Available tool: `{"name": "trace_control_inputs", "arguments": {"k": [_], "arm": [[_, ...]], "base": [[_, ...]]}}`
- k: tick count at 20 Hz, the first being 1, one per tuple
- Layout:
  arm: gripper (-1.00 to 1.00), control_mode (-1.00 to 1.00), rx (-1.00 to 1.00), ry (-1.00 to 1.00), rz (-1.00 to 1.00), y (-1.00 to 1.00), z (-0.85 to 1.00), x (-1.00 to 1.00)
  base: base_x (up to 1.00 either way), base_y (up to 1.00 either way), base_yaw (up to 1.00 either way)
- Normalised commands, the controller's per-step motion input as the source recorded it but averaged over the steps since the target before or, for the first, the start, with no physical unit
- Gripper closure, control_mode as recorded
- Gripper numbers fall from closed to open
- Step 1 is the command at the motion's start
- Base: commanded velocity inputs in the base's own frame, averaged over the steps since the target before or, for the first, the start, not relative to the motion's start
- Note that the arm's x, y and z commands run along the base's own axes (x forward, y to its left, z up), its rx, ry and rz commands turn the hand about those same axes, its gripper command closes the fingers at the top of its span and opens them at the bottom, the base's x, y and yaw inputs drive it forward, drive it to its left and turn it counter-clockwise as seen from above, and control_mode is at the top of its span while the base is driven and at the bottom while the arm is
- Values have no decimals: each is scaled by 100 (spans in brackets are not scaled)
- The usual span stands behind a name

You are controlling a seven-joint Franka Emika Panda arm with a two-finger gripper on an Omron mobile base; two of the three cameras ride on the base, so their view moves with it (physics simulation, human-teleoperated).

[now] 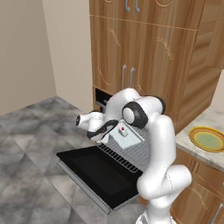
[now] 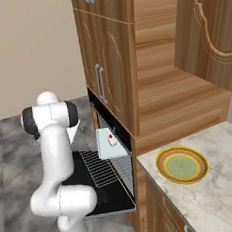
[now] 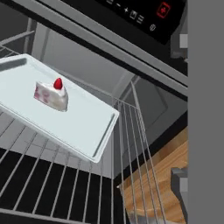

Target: Take the baked cake out of the oven and place it on the plate for cooling. Then close the oven door.

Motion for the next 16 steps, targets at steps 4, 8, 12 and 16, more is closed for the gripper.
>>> {"name": "trace_control_inputs", "arguments": {"k": [4, 8, 12, 16], "arm": [[-100, -100, -18, 20, 0, 0, -29, 36], [-100, -100, -8, 16, 0, -1, -19, 38], [-100, -100, 0, 16, 0, -11, -14, 39], [-100, -100, 0, 15, 0, -20, -15, 42]], "base": [[0, 0, 0], [0, 0, 0], [0, 0, 0], [0, 0, 0]]}}
